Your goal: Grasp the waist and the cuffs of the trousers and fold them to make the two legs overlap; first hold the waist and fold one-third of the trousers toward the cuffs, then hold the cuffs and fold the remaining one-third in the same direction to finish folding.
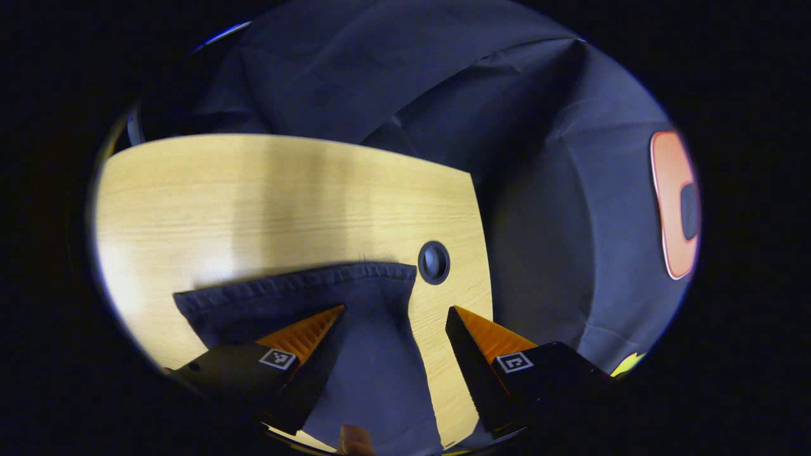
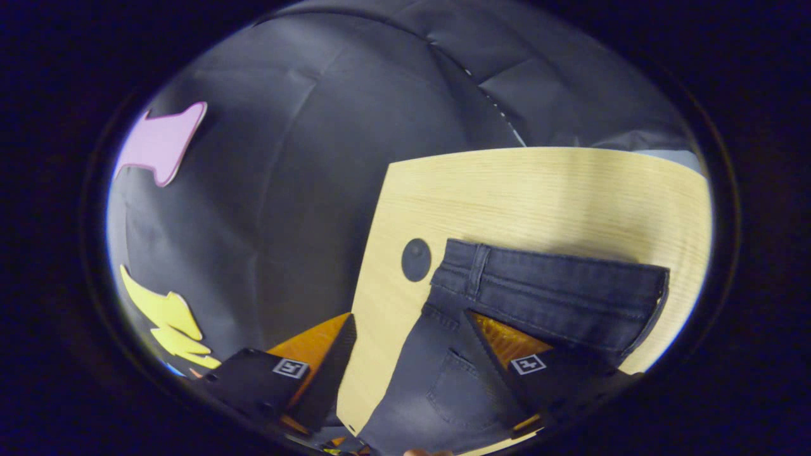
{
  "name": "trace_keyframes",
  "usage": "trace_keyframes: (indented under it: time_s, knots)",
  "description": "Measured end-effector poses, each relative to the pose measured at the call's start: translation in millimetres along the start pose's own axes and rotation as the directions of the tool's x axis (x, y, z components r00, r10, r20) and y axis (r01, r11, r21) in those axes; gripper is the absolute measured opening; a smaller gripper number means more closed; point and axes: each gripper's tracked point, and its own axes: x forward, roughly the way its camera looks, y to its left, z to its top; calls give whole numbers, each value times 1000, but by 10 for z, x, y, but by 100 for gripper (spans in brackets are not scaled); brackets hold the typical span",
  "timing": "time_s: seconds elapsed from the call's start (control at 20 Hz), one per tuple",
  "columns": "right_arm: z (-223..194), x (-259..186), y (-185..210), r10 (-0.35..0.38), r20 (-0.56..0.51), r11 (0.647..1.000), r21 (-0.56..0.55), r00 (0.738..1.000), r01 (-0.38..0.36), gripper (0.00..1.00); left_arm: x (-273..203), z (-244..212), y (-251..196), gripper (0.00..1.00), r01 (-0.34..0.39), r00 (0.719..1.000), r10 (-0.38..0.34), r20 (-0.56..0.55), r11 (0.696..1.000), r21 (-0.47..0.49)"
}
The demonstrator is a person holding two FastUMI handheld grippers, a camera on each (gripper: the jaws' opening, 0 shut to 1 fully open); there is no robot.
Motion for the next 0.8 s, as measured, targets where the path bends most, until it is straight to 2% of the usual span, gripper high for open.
trace_keyframes:
  time_s: [0.05,0.15,0.2,0.25,0.3,0.35,0.4,0.5,0.6,0.65,0.7,0.8]
  knots:
    - [19,-75,83,22,11,999,-26,1000,-22,89,-138,46,-104,99,36,999,-37,29,999,38]
    - [33,-334,289,67,30,995,-79,997,-65,90,-496,125,-383,99,112,988,-126,90,982,150]
    - [59,-491,356,87,43,990,-117,995,-81,97,-658,229,-527,99,153,976,-182,116,963,223]
    - [102,-641,357,91,58,983,-164,994,-81,97,-904,175,-690,99,187,960,-240,145,934,304]
    - [146,-784,345,89,77,975,-212,993,-71,97,-1081,111,-806,99,217,938,-302,170,894,392]
    - [191,-944,284,87,96,966,-253,992,-60,97,-1316,65,-961,99,240,913,-366,182,840,487]
    - [234,-1088,225,79,110,957,-286,991,-45,97,-1544,-10,-1094,98,249,886,-424,186,775,581]
    - [285,-1310,88,58,130,949,-314,990,-15,97,-2053,-211,-1351,98,244,824,-537,181,625,741]
    - [305,-1503,-97,40,145,953,-303,989,6,97,-2593,-409,-1519,98,226,765,-622,164,498,837]
    - [304,-1566,-196,30,145,958,-288,989,13,97,-2762,-550,-1522,100,219,746,-651,143,442,870]
    - [283,-1617,-292,21,141,964,-267,990,18,97,-2887,-663,-1496,100,219,736,-666,125,408,886]
    - [268,-1661,-512,-8,137,973,-229,991,39,97,-2947,-804,-1414,98,247,736,-673,77,373,894]
